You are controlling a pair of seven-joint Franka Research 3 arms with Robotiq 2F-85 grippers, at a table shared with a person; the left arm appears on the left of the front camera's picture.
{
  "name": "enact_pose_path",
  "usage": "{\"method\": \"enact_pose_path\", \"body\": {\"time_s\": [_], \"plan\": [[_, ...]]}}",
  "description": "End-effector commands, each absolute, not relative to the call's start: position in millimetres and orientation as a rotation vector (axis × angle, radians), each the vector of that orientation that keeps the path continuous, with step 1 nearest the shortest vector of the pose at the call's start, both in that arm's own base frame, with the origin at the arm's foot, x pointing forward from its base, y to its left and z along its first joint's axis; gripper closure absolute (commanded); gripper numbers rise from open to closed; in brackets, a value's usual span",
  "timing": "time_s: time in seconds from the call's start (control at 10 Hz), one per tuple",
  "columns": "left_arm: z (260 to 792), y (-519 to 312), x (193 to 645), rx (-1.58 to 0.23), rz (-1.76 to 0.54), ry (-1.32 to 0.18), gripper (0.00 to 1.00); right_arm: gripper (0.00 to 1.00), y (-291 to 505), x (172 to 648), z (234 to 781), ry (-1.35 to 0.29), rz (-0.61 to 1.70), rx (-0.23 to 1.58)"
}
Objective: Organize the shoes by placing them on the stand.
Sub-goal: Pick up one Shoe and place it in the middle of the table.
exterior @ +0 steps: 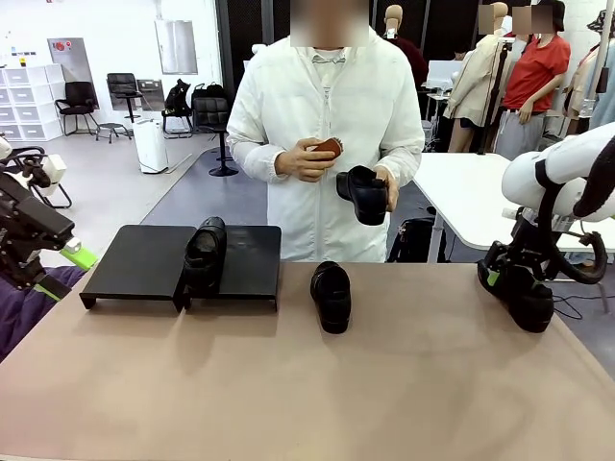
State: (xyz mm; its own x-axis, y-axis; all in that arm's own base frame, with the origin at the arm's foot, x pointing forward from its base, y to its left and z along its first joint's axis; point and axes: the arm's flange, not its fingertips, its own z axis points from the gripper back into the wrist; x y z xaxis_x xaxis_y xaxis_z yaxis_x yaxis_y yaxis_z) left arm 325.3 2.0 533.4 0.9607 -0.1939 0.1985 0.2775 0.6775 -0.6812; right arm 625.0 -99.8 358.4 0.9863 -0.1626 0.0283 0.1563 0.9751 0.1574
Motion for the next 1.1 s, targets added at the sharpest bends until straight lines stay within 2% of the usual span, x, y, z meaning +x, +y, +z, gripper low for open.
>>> {"method": "enact_pose_path", "body": {"time_s": [0.0,0.7,1.0], "plan": [[534.7,2.4,325.9,-0.803,-0.283,-0.12,0.0,1.0,-93.8,615.5,363.8,-0.027,-0.127,0.111],[534.7,2.4,325.9,-0.803,-0.283,-0.12,0.0,1.0,-92.9,611.4,361.0,-0.009,-0.108,0.1],[534.7,2.4,325.9,-0.803,-0.283,-0.12,0.0,1.0,-94.0,592.7,386.6,-0.018,-0.096,0.112]]}}
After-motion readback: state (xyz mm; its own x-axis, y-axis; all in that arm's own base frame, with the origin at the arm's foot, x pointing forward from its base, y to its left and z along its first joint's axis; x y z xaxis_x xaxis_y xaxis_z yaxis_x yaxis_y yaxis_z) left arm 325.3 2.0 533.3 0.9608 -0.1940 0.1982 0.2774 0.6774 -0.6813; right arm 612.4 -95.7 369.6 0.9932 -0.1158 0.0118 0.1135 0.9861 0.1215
